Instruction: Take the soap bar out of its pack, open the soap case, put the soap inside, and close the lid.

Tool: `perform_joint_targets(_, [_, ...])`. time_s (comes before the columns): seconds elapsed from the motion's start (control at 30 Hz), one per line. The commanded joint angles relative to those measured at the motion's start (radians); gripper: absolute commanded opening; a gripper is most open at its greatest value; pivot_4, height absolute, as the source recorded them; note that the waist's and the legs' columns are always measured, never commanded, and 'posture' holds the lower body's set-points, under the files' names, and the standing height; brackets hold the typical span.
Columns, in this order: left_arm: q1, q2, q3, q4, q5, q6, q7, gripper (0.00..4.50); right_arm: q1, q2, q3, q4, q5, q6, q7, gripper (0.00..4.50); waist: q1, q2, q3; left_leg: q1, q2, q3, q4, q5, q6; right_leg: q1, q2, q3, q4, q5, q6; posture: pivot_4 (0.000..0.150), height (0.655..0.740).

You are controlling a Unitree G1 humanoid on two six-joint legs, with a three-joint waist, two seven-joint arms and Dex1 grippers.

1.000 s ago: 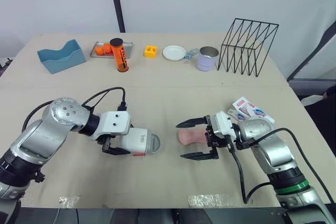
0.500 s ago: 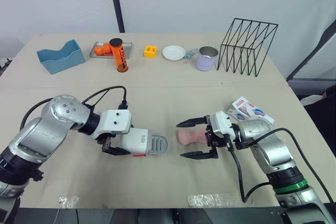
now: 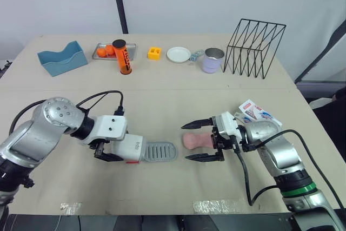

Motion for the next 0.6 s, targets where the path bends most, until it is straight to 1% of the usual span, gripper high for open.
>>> perform_joint_targets(0.03, [0.025,0.033,0.046,0.018,0.007,-0.055,-0.002,3.48,-0.004,-0.008,-0.018,-0.034,0.012,0.005,-0.005,4.41,0.0,0.0,0.0,0.0,0.0,0.0,0.0,0.0,0.0,0.0,0.0,0.0,0.0,0.0,0.0,0.15,0.74])
perform_joint_targets(0.3, [0.129,0.039,0.125,0.013,-0.026,-0.13,0.036,3.48,-0.007,-0.01,-0.021,-0.039,0.013,0.016,-0.009,4.41,0.0,0.0,0.0,0.0,0.0,0.0,0.0,0.0,0.0,0.0,0.0,0.0,0.0,0.0,0.0,0.15,0.74])
perform_joint_targets(0.53, [0.145,0.003,0.148,0.054,-0.05,-0.17,0.05,3.48,-0.01,-0.013,-0.022,-0.036,0.011,0.015,-0.013,4.41,0.0,0.0,0.0,0.0,0.0,0.0,0.0,0.0,0.0,0.0,0.0,0.0,0.0,0.0,0.0,0.15,0.74])
perform_joint_targets(0.57, [0.143,-0.002,0.148,0.07,-0.049,-0.181,0.051,3.98,-0.009,-0.013,-0.022,-0.034,0.01,0.014,-0.014,4.47,0.0,0.0,0.0,0.0,0.0,0.0,0.0,0.0,0.0,0.0,0.0,0.0,0.0,0.0,0.0,0.15,0.74])
perform_joint_targets(0.6, [0.141,-0.005,0.147,0.082,-0.047,-0.189,0.051,4.29,-0.01,-0.013,-0.021,-0.033,0.009,0.013,-0.015,4.5,0.0,0.0,0.0,0.0,0.0,0.0,0.0,0.0,0.0,0.0,0.0,0.0,0.0,0.0,0.0,0.15,0.74])
